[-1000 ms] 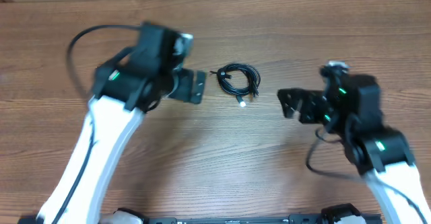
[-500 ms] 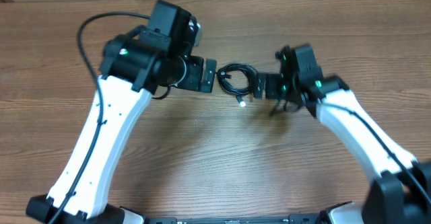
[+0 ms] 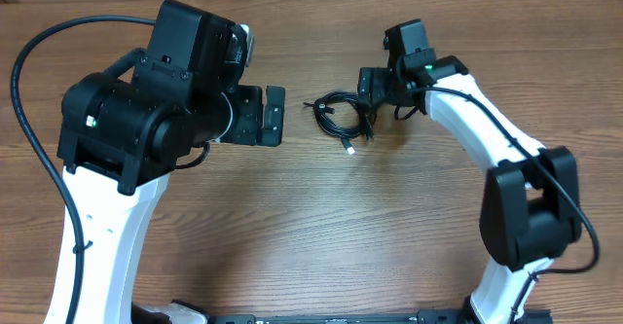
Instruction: Untangle cables
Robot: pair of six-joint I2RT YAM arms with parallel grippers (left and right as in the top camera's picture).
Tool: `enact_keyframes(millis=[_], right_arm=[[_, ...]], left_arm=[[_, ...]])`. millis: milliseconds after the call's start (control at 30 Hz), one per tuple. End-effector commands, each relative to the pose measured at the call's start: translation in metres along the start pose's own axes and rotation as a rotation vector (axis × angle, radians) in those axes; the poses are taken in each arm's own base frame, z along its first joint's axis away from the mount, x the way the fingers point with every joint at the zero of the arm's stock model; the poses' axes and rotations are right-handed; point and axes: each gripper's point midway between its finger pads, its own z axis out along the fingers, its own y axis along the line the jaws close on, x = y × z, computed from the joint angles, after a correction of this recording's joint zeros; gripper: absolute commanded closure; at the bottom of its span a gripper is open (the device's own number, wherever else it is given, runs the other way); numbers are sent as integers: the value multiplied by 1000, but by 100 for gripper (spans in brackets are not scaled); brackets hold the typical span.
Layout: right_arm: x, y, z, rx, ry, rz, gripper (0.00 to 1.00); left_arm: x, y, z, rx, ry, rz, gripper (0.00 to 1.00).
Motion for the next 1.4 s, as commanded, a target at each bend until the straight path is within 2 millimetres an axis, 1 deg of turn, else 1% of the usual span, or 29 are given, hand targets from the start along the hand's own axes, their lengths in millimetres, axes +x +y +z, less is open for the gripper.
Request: enact_keyframes(millis=[0, 167, 233, 333, 433, 467, 500, 600, 633, 767, 833, 900, 967, 1033, 1100, 1133, 1200, 1300, 1367], right_arm=[[6, -3, 15, 5, 35, 2, 10], [31, -13, 46, 38, 132, 4, 10], [39, -15, 55, 47, 159, 6, 15], [45, -16, 62, 47, 181, 9, 18], [48, -17, 64, 49, 186, 9, 23], [49, -17, 65, 49, 187, 10, 30], [49, -17, 65, 49, 186, 9, 41], [49, -17, 66, 50, 189, 10, 80], [50, -18, 67, 51, 192, 10, 96], [52, -18, 68, 53, 198, 10, 96], [50, -17, 64, 52, 195, 9, 96], [40, -14, 49, 47, 180, 5, 96], [21, -7, 24, 32, 137, -2, 96], [-3, 2, -10, 10, 73, -25, 96], [-25, 11, -50, -14, 3, -27, 96], [-36, 15, -73, -27, -35, -29, 96], [-50, 23, -120, -51, -102, -39, 96], [-54, 30, -167, -79, -155, -70, 96], [-51, 32, -192, -91, -179, -92, 96]], left_arm=[[-2, 5, -8, -26, -28, -17, 0], [3, 7, -8, -31, -11, -17, 0], [4, 7, -8, -33, -6, -17, 0], [5, 9, -8, -42, 0, -15, 0], [6, 13, -9, -65, -1, -14, 0], [6, 13, -9, -66, 2, -14, 0], [6, 13, -9, -67, 2, -14, 0], [8, 15, -9, -77, 6, -14, 0], [8, 16, -9, -85, 7, -13, 0], [8, 17, -9, -87, 7, -13, 0], [8, 17, -9, -87, 7, -13, 0], [7, 19, -9, -98, 1, -13, 0], [5, 24, -9, -131, -10, -13, 0], [2, 32, -10, -179, -25, -13, 0], [0, 36, -11, -199, -35, -13, 0], [-2, 36, -11, -204, -40, -13, 0], [-4, 36, -10, -204, -46, -16, 1], [-10, 34, -7, -198, -64, -19, 0], [-17, 32, -3, -191, -83, -20, 0]])
